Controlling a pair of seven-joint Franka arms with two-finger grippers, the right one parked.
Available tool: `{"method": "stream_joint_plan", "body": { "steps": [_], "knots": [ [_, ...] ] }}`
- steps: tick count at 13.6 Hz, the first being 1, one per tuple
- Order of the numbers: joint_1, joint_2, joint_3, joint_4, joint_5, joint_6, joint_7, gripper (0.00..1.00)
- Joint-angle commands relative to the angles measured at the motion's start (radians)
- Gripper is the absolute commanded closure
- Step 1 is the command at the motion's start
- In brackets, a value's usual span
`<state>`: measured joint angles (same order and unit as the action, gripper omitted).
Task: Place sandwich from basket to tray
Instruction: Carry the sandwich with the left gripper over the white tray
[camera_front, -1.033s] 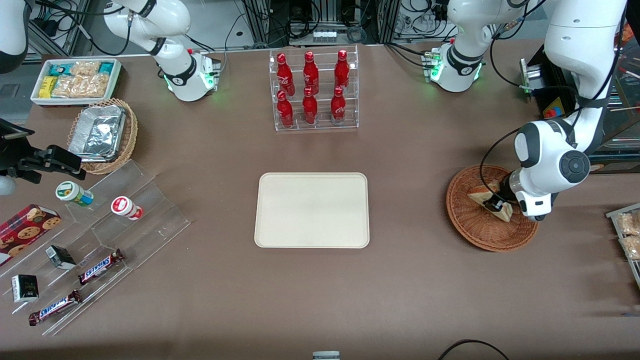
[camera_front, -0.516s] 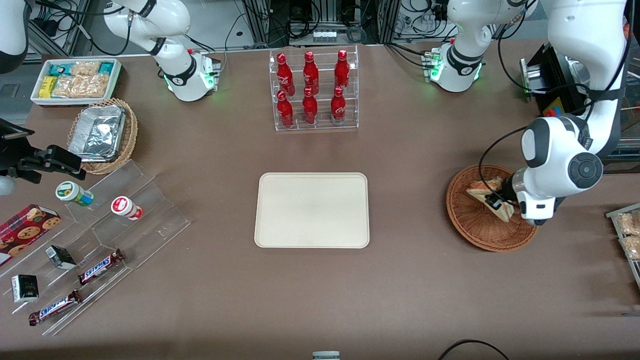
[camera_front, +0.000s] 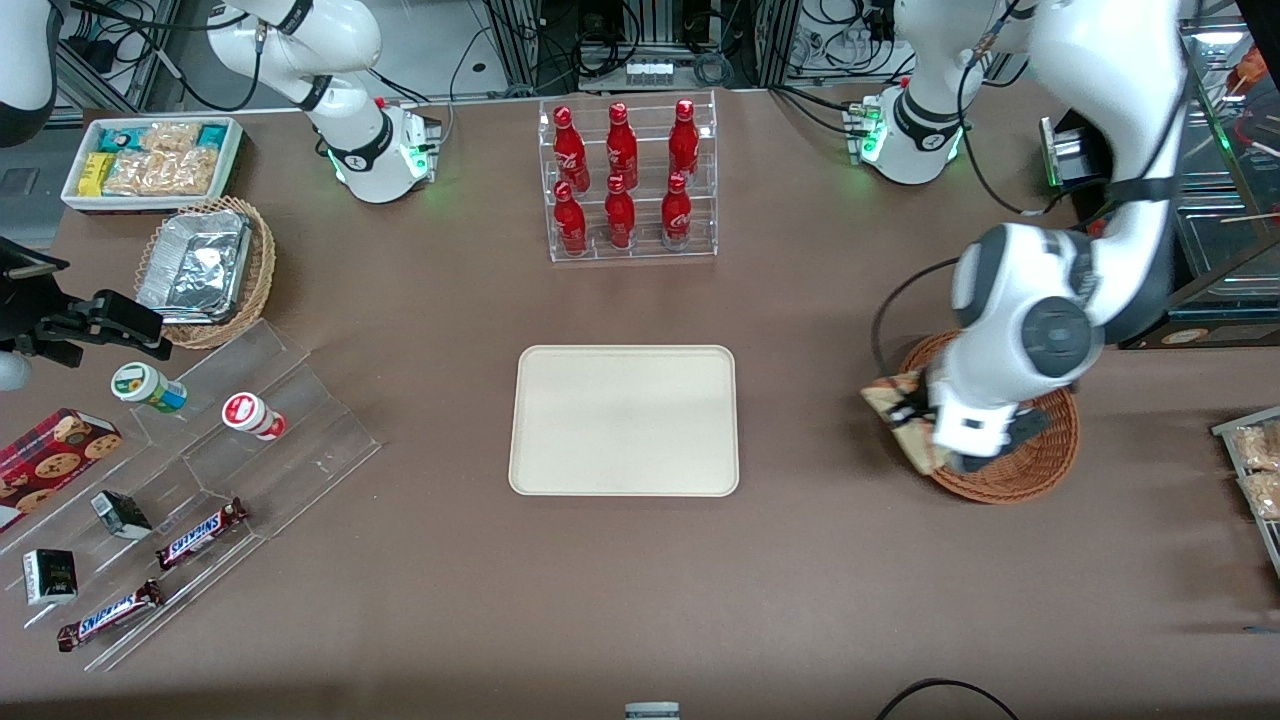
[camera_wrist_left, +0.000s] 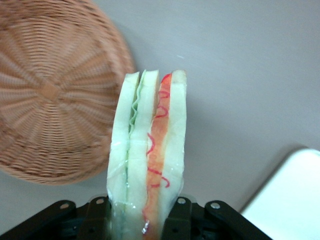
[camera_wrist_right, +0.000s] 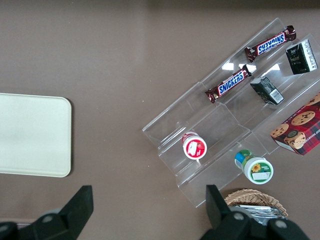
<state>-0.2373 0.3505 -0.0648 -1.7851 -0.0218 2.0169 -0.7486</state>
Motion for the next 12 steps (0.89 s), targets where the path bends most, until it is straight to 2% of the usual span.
{"method": "stream_joint_plan", "body": {
  "steps": [1, 7, 12],
  "knots": [
    [-0.086, 0.115, -0.022, 0.136, -0.01, -0.017, 0.032, 0.67],
    [-0.304, 0.287, -0.027, 0.277, -0.007, 0.008, 0.067, 0.64],
    [-0.339, 0.363, -0.035, 0.314, -0.018, 0.123, 0.106, 0.66]
  ]
}}
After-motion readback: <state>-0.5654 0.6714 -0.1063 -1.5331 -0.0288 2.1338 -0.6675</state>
